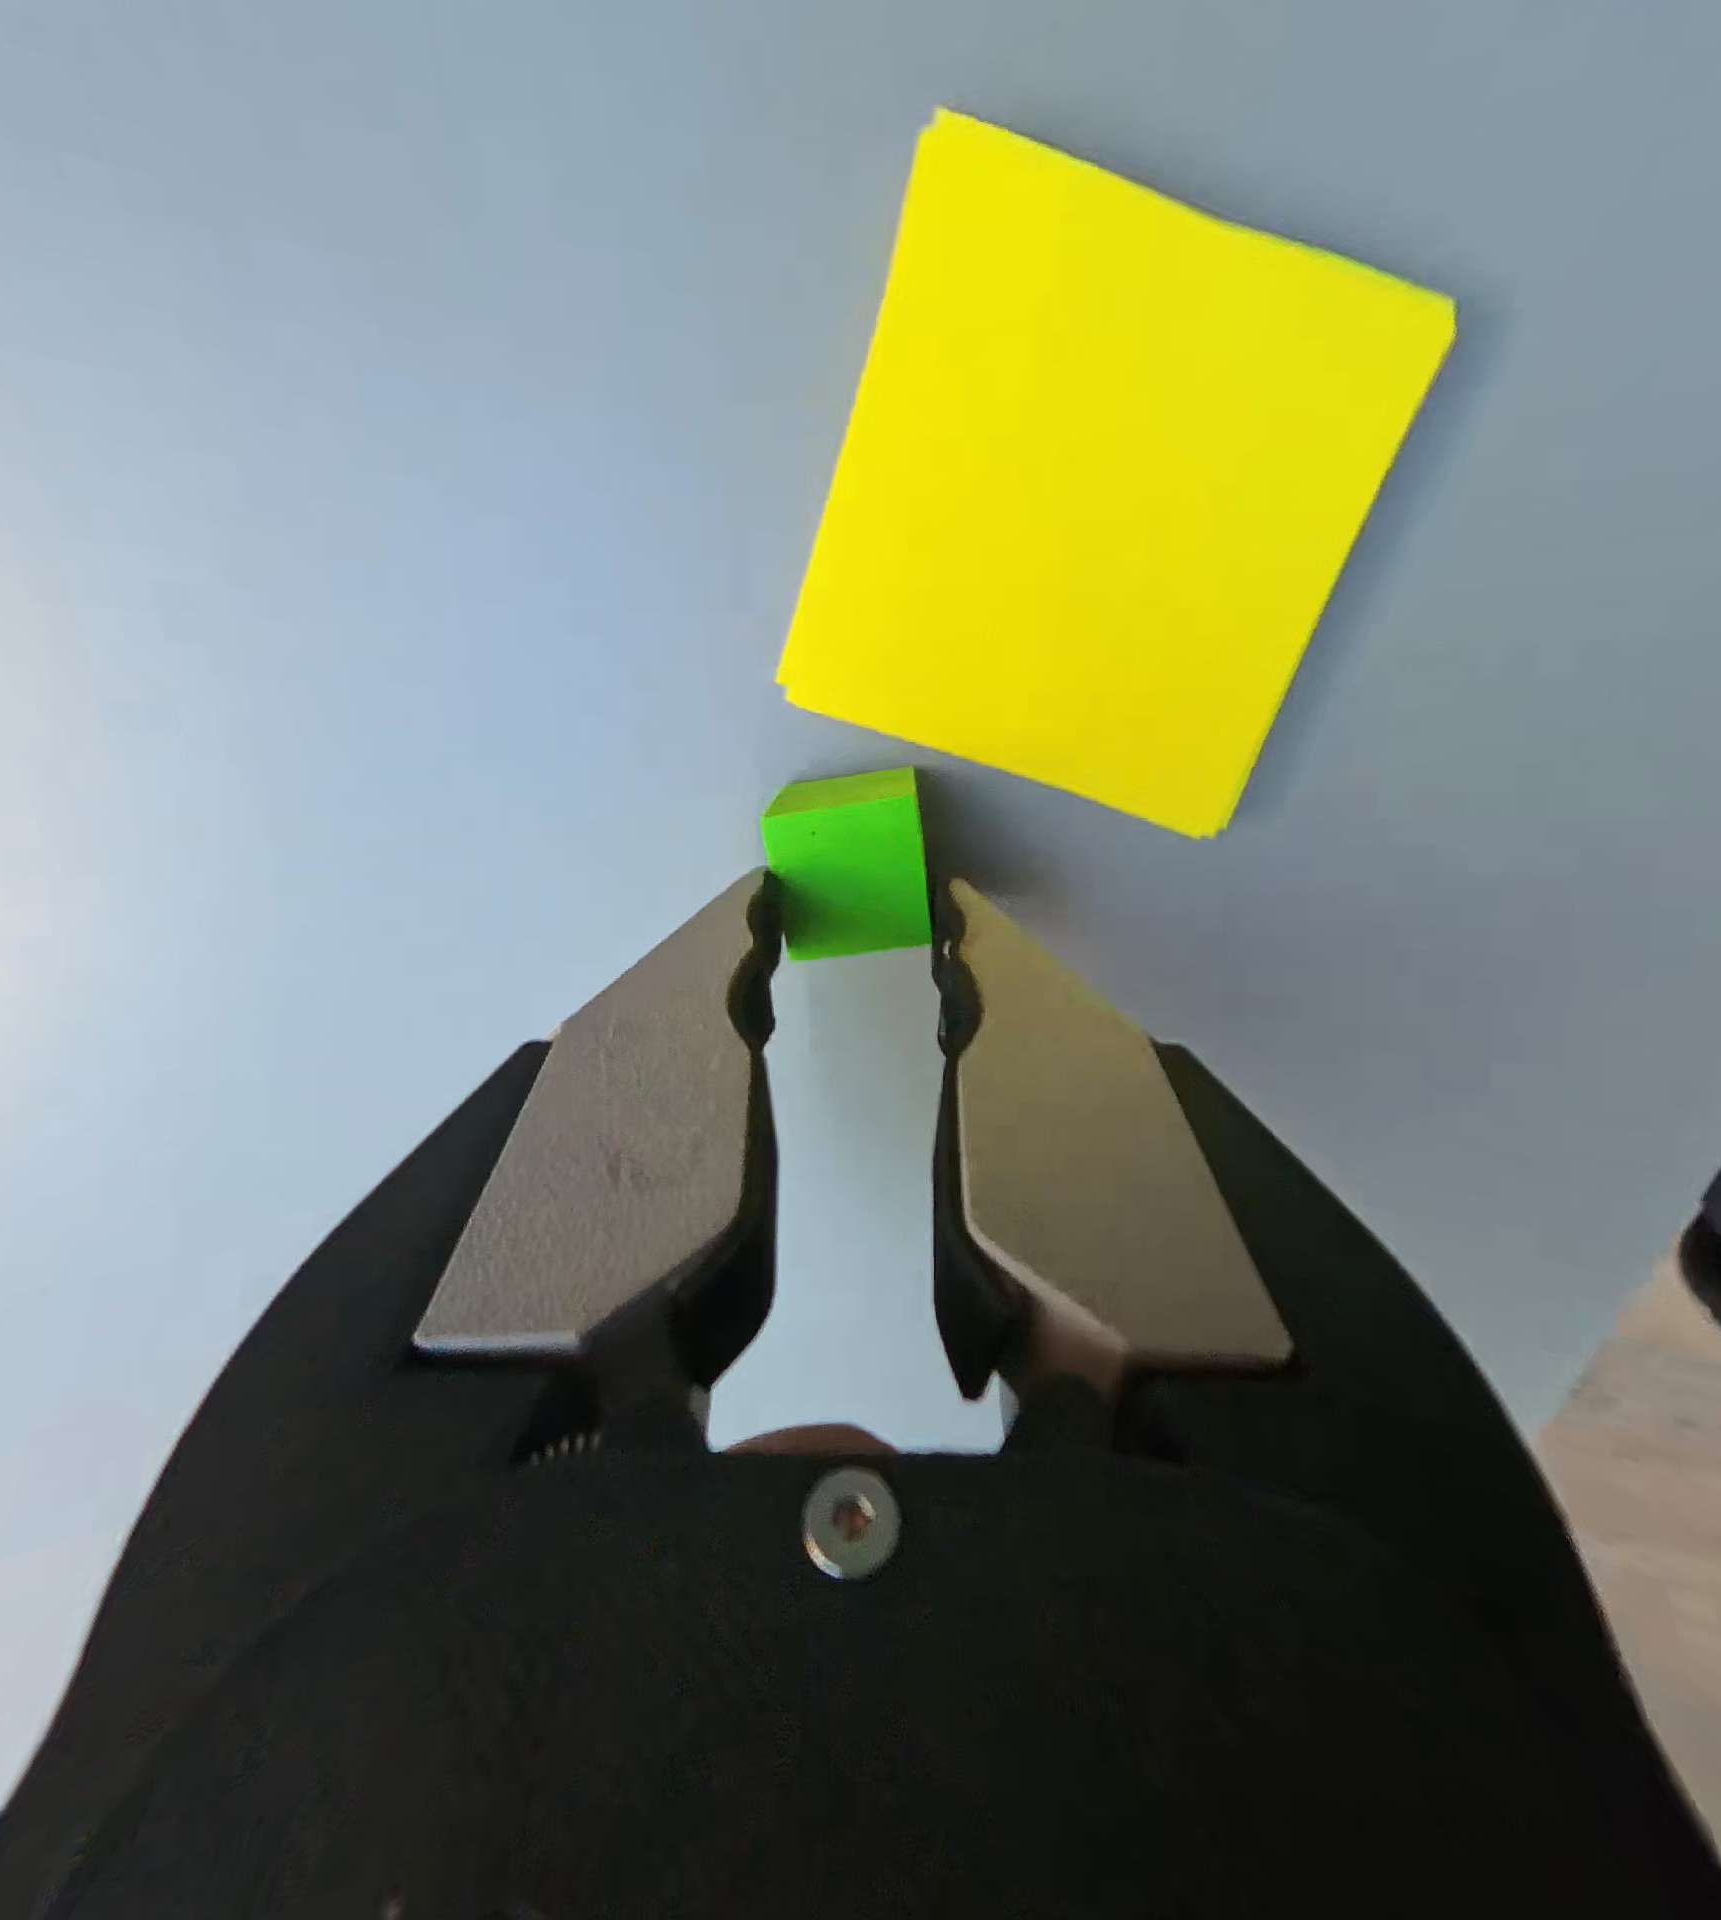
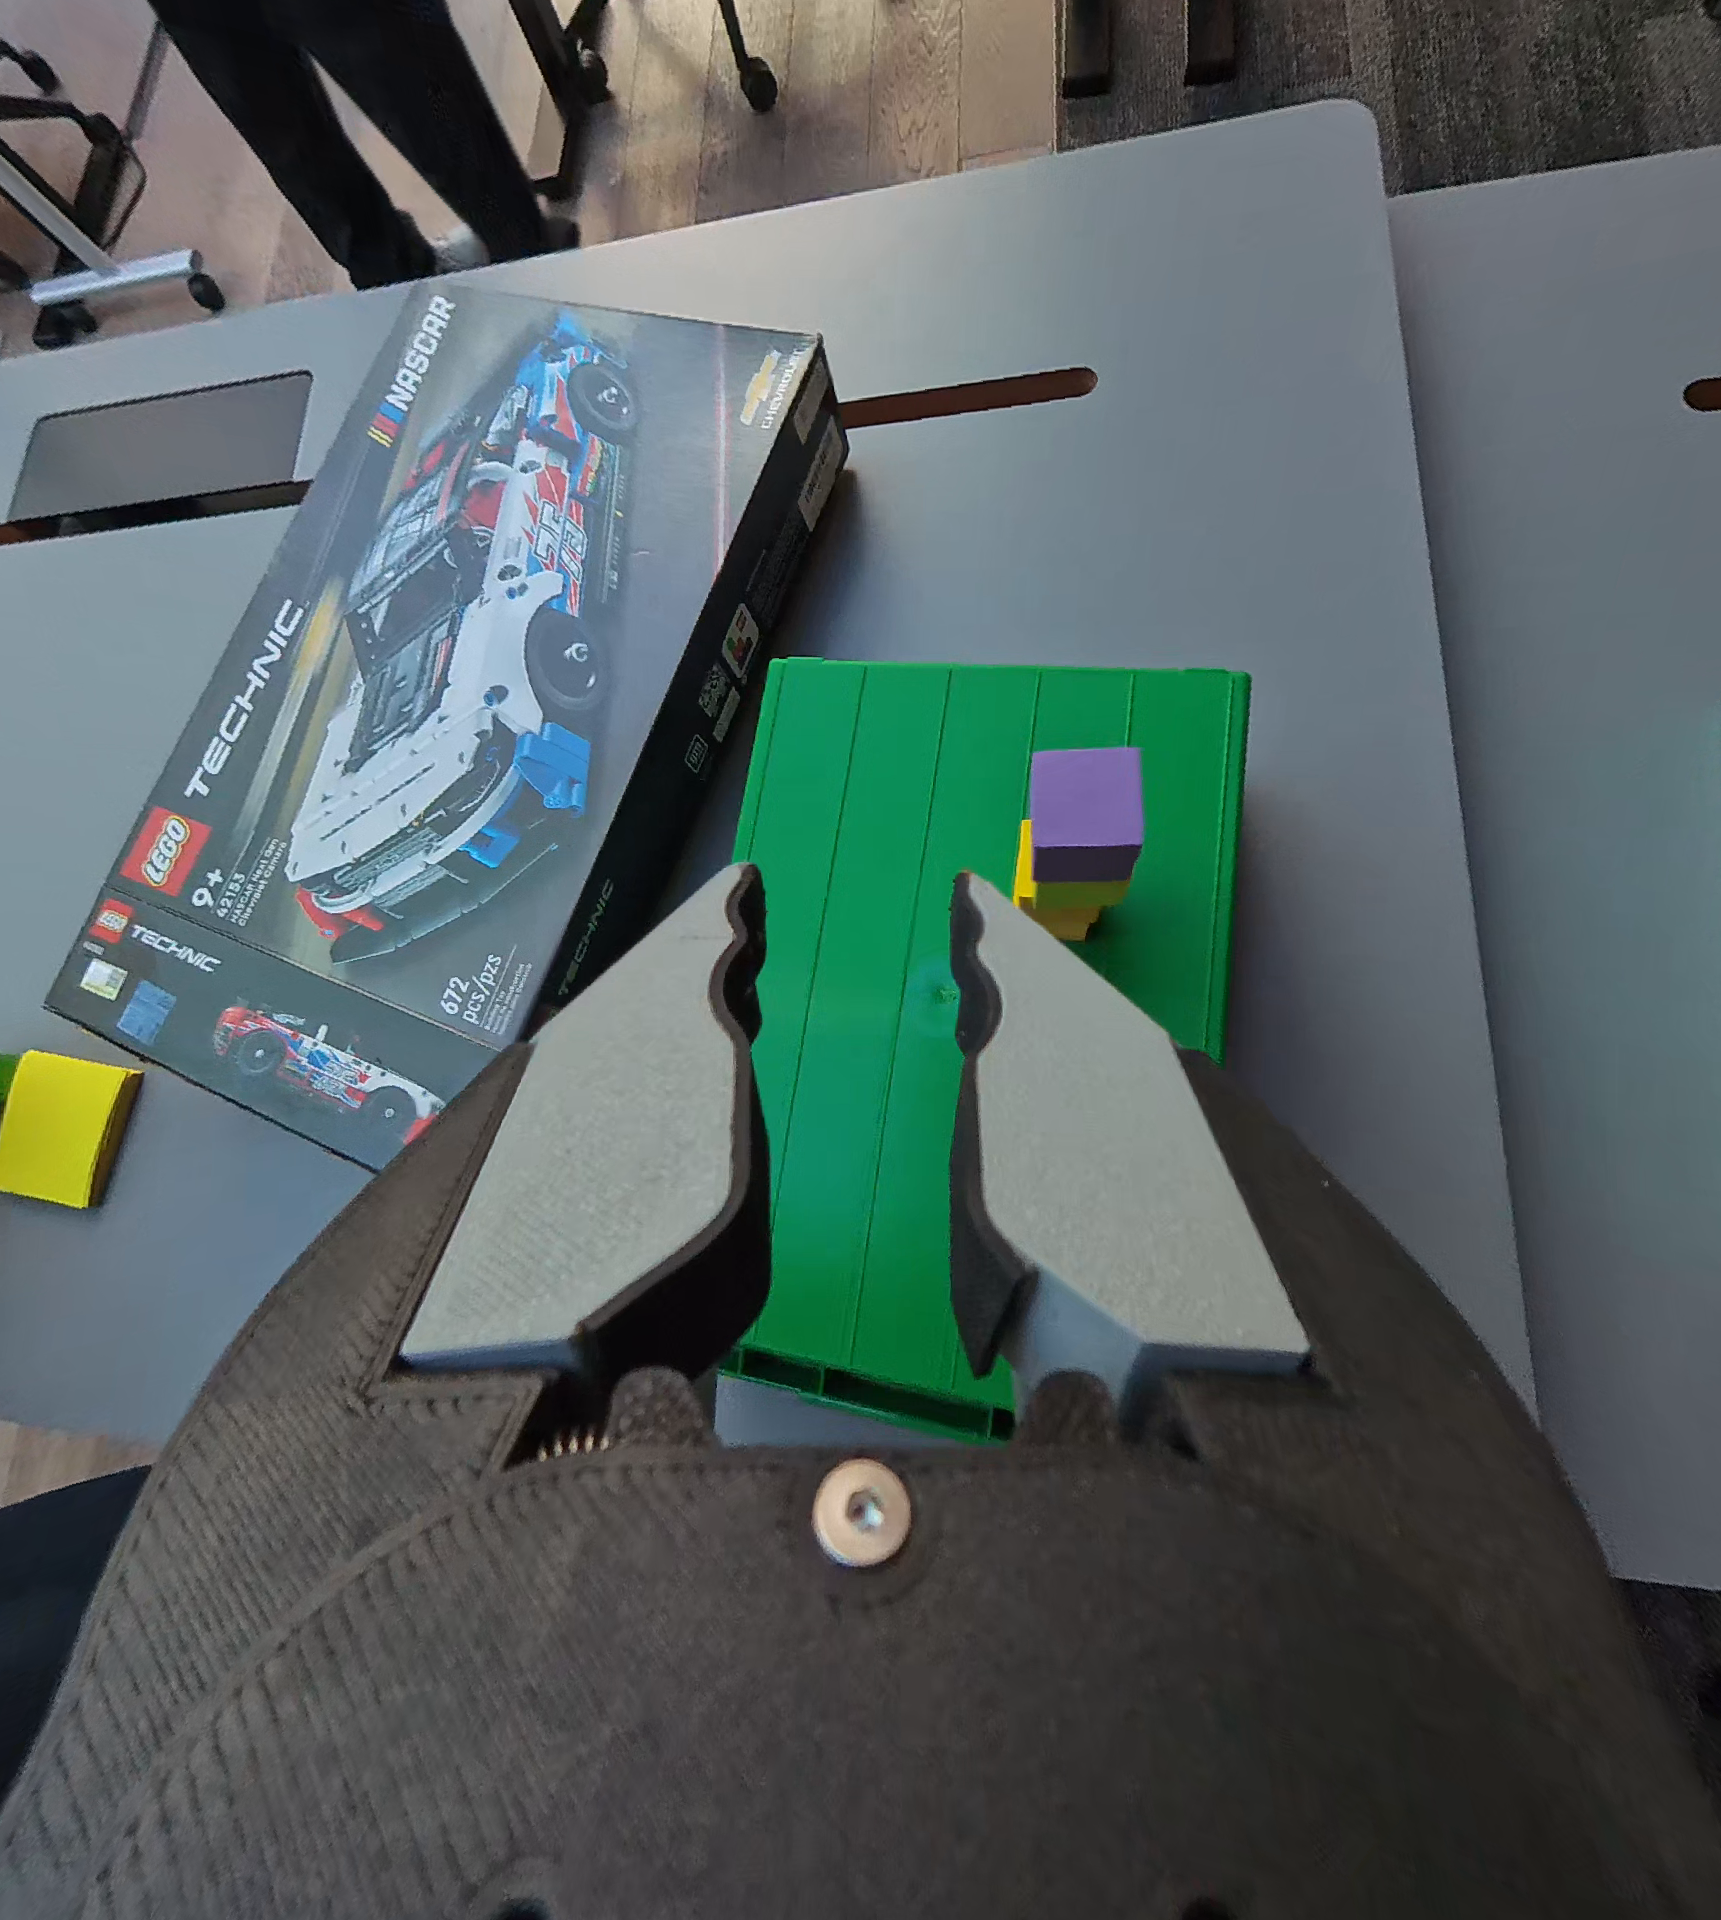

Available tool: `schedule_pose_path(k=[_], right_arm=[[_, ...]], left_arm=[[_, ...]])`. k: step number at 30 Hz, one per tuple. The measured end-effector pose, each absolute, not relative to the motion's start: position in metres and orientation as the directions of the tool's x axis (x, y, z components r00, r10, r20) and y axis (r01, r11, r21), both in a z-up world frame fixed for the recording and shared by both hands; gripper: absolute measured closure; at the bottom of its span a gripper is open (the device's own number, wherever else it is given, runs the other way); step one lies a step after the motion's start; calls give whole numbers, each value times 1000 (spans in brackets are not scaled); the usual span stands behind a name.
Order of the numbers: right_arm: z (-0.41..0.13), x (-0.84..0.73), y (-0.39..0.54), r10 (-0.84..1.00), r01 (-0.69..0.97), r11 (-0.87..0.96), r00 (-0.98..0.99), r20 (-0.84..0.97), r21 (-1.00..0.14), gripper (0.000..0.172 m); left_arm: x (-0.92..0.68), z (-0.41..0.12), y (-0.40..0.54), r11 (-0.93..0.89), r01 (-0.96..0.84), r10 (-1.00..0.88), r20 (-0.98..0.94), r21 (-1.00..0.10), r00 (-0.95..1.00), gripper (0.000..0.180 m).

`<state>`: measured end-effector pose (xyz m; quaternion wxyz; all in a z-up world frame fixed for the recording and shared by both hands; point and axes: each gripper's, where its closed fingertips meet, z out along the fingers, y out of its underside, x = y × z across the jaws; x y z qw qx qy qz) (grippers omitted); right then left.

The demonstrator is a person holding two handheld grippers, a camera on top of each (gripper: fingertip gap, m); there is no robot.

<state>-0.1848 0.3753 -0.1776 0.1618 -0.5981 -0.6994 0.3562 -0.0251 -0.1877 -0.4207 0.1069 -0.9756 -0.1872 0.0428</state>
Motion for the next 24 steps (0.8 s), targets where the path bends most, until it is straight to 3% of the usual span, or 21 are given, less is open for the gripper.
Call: schedule_pose_path(k=[3, 6, 8, 11, 15, 18, 24], right_arm=[[-176, -176, 362, 941, 727, 37, -256, -220, -686, 139], [-170, -163, 327, 891, 728, 7, -316, -326, -685, 140], [-162, -148, 283, 804, 748, -44, -367, -468, -662, 141], [-143, -115, 191, 579, 786, -60, -475, -663, -616, 137], [-132, -77, 96, 409, 797, 74, -572, -711, -599, 132], [-144, -80, 76, 482, 756, 147, -617, -622, -637, 131], [-158, -72, 73, 478, 776, 175, -605, -637, -606, 134]], left_arm=[[-36, -413, -183, -818, 473, 514, -48, -326, 856, 155], [-60, -372, -171, -699, 496, 626, -107, -516, 772, 154], [-75, -320, -138, -605, 416, 645, -113, -678, 756, 155], [-83, -242, -72, -577, 193, 568, -220, -794, 793, 155], [-89, -185, -1, -559, 69, 533, -294, -827, 794, 155], [-83, -167, 40, -550, 29, 507, -307, -835, 805, 154], [-78, -163, 88, -541, 14, 491, -302, -841, 817, 154]])
